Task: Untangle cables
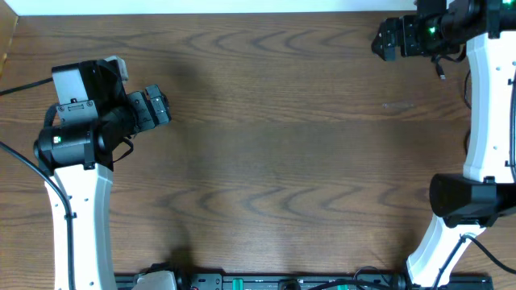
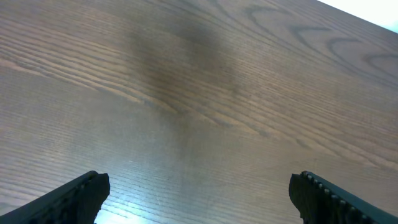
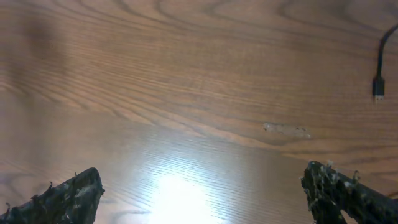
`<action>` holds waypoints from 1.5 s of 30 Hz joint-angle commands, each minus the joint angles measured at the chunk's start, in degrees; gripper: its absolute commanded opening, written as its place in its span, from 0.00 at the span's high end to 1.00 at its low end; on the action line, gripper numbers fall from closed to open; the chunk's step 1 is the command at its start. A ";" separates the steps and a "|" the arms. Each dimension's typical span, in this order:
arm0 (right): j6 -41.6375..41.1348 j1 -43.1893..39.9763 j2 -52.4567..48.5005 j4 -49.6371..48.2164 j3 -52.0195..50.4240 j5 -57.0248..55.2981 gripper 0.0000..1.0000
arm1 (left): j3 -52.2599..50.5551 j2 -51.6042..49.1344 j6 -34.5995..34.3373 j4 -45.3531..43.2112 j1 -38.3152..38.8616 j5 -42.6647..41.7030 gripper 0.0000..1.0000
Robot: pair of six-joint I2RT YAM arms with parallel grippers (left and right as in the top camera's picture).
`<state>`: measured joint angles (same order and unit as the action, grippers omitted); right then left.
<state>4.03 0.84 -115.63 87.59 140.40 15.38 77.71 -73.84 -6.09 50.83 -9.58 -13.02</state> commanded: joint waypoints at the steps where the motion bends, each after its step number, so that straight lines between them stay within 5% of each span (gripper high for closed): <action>1: -2.40 0.33 4.11 0.09 0.24 2.19 0.01 | 0.15 -0.31 0.28 0.13 0.07 -0.04 0.02; 16: -5.64 0.33 4.55 1.16 0.22 2.82 0.01 | 0.15 -0.31 0.28 0.13 0.07 -0.04 0.02; 22: 2.45 0.46 4.96 1.38 0.17 2.49 0.01 | 0.15 -0.31 0.28 0.13 0.07 -0.04 0.02; 29: 2.71 2.08 6.93 -5.42 -2.45 -1.95 0.01 | 0.15 -0.31 0.28 0.13 0.07 -0.04 0.02; 45: 4.85 2.25 40.11 -52.96 -60.70 -2.23 0.01 | 0.15 -0.31 0.28 0.13 0.07 -0.04 0.02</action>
<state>7.62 2.92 -81.95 39.00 88.51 13.43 77.71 -73.84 -6.09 50.87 -9.58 -13.06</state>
